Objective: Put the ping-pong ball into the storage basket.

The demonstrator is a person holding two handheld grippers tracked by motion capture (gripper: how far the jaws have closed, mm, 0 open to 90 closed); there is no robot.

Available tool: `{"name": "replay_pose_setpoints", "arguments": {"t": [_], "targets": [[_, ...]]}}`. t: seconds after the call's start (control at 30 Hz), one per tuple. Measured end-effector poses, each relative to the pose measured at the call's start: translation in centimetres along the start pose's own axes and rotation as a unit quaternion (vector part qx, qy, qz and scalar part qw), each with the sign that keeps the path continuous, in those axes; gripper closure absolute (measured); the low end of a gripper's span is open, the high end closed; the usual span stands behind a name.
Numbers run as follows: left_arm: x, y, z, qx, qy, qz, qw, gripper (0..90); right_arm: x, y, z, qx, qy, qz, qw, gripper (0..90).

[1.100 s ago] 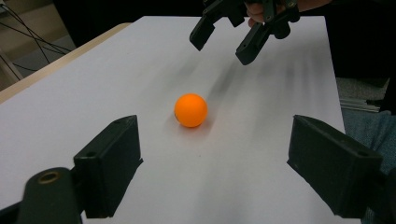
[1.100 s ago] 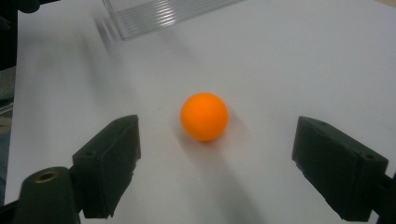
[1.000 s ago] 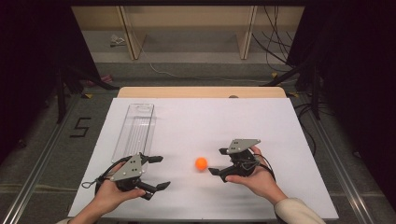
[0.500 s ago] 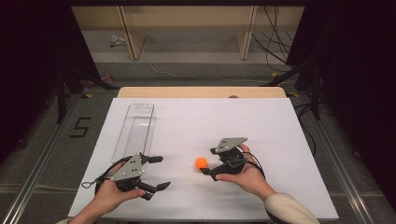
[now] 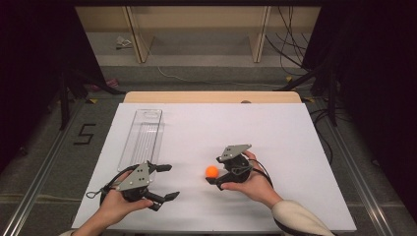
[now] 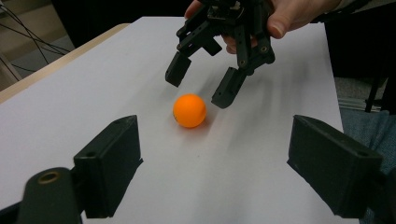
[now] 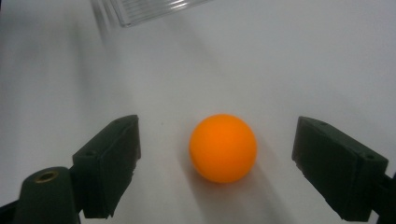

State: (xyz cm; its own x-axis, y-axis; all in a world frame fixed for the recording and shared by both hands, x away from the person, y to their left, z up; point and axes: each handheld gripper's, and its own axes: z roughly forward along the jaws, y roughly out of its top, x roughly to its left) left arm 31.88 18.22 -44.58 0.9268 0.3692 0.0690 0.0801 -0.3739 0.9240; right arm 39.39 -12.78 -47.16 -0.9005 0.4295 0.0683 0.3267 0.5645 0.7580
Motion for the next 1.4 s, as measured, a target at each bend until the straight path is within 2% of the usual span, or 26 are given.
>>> {"name": "replay_pose_setpoints", "arguments": {"t": [0.33,0.63,1.2,1.4], "targets": [[0.0,0.0,0.0,-0.001,-0.001,0.000,1.0000,16.5,-0.1,0.1,1.7,0.019,0.001,-0.005,0.9998,18.1],[0.0,0.0,0.0,-0.001,-0.002,0.000,1.0000,16.6,-0.2,0.0,2.3,0.027,-0.002,-0.003,0.9996,22.7],[0.0,0.0,0.0,-0.001,-0.003,0.000,1.0000,16.6,-0.2,-0.3,2.7,0.044,-0.009,-0.014,0.9989,37.0],[0.0,0.0,0.0,-0.001,-0.003,0.000,1.0000,16.6,-0.2,-0.1,2.7,0.042,-0.013,-0.017,0.9989,43.5]]}}
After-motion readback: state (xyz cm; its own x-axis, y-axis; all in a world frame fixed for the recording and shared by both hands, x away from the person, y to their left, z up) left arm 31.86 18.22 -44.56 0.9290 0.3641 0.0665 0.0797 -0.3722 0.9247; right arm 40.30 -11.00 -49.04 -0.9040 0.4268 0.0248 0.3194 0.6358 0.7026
